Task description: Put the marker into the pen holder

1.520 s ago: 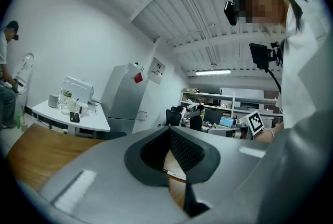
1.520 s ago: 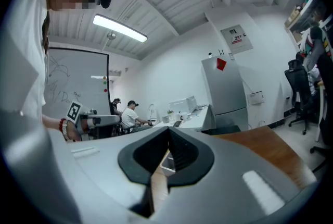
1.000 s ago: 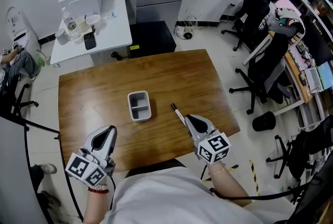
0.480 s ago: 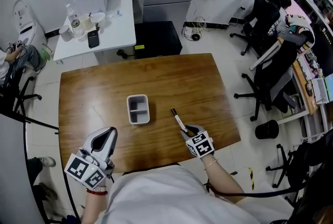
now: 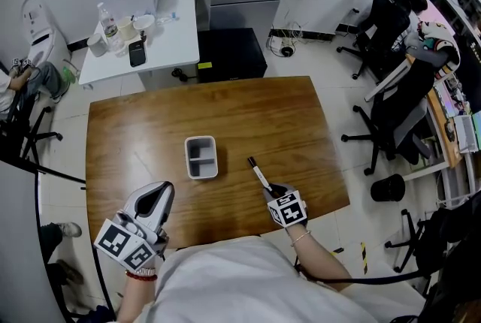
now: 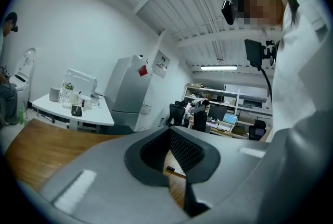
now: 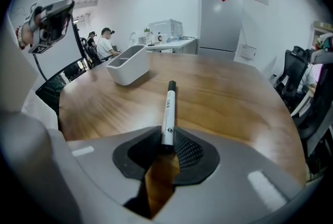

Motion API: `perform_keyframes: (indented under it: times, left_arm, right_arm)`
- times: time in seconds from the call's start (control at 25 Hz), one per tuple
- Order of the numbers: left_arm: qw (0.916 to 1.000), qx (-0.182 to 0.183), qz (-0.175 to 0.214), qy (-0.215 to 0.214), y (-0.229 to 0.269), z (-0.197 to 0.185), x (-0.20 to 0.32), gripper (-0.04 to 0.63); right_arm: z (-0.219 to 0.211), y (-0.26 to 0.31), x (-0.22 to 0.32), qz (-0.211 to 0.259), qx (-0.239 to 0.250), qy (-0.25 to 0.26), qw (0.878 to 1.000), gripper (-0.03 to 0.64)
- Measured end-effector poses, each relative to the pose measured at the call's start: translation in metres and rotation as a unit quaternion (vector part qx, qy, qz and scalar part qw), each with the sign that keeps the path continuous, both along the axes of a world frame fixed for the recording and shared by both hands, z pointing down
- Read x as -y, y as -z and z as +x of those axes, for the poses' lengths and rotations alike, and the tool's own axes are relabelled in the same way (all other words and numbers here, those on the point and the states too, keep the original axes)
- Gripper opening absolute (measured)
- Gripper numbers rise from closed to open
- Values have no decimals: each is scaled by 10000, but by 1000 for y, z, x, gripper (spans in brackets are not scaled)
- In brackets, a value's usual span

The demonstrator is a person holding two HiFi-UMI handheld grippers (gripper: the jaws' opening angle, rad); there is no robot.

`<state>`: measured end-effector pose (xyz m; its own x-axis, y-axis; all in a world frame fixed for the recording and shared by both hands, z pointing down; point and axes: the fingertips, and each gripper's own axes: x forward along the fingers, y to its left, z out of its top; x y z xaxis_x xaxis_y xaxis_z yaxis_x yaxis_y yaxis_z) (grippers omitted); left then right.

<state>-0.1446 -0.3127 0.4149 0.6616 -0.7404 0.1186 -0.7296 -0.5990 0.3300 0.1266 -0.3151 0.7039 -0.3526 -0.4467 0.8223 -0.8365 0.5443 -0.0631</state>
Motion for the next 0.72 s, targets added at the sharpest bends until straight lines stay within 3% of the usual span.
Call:
perform_keyframes:
  times: [0.16, 0.4, 0.56, 0.72]
  left_arm:
    - [10000, 11, 31, -15, 1, 2, 2, -3]
    - [10000, -17, 35, 30, 0, -6, 7, -3]
    - [9999, -75, 59, 125, 3, -11, 9, -3]
    - [9998, -107, 39, 185, 0, -15, 7, -3]
  right_arm:
    - [-1, 4, 2, 31, -30, -11, 10000, 62]
    - [-26, 53, 23, 462, 380, 174, 9981, 61]
    - [-67, 98, 29, 758, 612, 882, 9913, 61]
    - [-106, 113, 4, 710, 461, 1741, 9811, 61]
